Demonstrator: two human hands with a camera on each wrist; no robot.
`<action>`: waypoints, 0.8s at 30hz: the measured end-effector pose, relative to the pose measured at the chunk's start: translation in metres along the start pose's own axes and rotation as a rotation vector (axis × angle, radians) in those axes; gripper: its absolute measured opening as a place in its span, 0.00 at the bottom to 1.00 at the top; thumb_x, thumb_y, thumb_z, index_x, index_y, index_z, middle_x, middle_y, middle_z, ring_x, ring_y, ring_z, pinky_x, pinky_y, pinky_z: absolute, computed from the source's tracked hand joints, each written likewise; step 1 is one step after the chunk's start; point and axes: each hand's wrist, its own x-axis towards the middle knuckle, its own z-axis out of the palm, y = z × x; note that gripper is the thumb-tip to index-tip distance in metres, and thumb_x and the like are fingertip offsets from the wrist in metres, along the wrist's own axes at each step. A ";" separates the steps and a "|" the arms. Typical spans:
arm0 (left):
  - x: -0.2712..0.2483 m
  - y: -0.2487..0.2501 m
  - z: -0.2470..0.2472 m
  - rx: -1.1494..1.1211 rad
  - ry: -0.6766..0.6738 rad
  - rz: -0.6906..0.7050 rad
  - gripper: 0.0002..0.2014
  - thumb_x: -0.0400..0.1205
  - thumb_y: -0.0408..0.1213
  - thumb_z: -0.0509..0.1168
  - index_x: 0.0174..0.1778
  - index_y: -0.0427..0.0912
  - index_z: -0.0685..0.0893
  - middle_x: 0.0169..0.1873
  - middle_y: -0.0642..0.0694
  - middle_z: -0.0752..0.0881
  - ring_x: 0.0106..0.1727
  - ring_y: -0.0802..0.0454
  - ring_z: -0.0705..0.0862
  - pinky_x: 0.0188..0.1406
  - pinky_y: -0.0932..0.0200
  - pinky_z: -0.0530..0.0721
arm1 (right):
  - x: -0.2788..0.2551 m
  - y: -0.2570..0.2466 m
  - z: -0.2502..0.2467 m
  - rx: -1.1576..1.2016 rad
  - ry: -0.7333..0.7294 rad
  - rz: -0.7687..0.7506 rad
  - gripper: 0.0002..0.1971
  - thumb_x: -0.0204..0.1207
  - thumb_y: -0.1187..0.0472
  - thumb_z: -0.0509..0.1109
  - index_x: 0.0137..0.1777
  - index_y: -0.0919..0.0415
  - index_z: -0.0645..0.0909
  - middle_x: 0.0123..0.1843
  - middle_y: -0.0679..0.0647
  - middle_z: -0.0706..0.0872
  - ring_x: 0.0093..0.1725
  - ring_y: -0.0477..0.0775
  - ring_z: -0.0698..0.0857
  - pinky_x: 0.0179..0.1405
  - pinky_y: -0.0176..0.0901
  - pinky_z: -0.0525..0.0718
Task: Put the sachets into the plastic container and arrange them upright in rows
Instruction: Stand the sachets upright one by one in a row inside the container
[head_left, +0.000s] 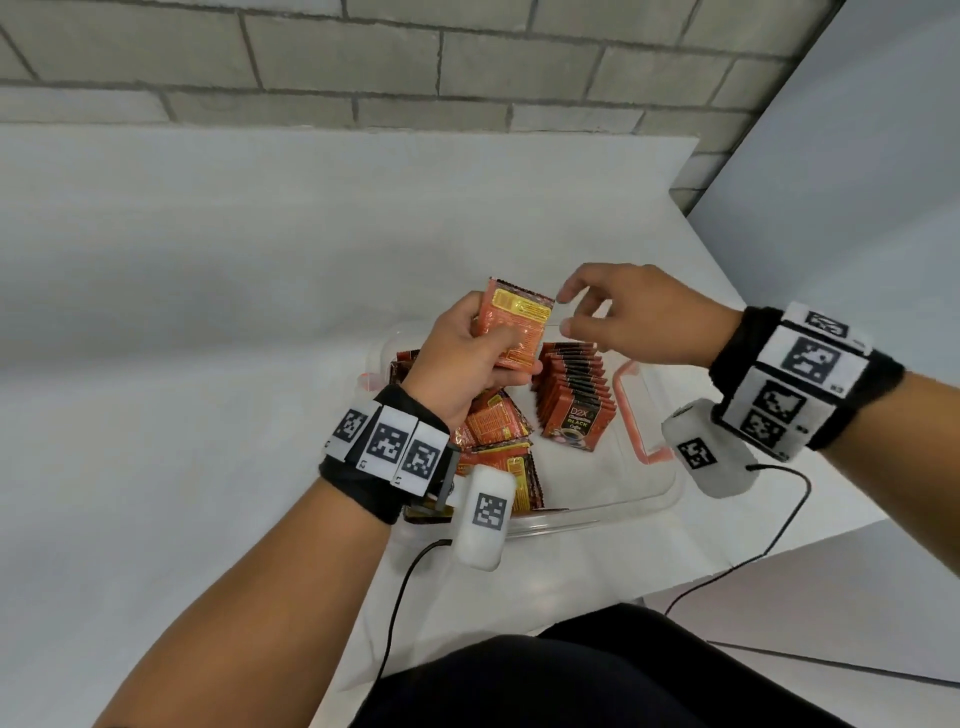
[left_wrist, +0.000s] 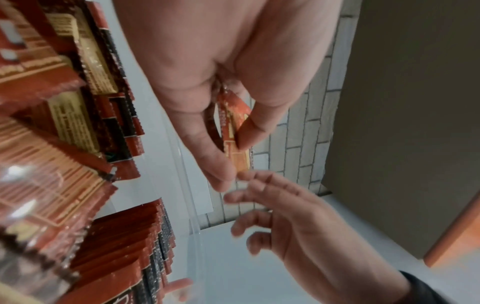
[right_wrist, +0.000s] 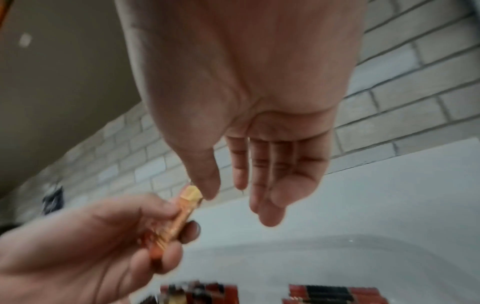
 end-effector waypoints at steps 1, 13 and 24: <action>-0.001 0.001 0.002 0.022 -0.011 0.012 0.08 0.82 0.28 0.65 0.54 0.43 0.81 0.44 0.42 0.89 0.41 0.44 0.91 0.36 0.59 0.88 | -0.004 -0.001 0.000 0.122 0.045 -0.021 0.15 0.78 0.51 0.69 0.63 0.50 0.77 0.52 0.45 0.85 0.40 0.44 0.85 0.41 0.38 0.80; 0.003 0.005 0.022 0.056 0.020 -0.156 0.20 0.83 0.52 0.62 0.62 0.40 0.78 0.52 0.33 0.87 0.46 0.39 0.90 0.43 0.50 0.90 | -0.024 0.021 0.009 0.518 0.468 -0.113 0.03 0.76 0.65 0.73 0.44 0.57 0.82 0.38 0.45 0.85 0.37 0.40 0.82 0.38 0.27 0.79; 0.011 0.015 0.032 -0.152 -0.062 -0.078 0.08 0.85 0.27 0.58 0.56 0.33 0.81 0.43 0.38 0.89 0.39 0.50 0.90 0.43 0.51 0.89 | -0.041 0.029 0.045 -0.070 0.559 -0.442 0.07 0.72 0.61 0.71 0.45 0.62 0.88 0.45 0.56 0.87 0.41 0.60 0.84 0.40 0.55 0.85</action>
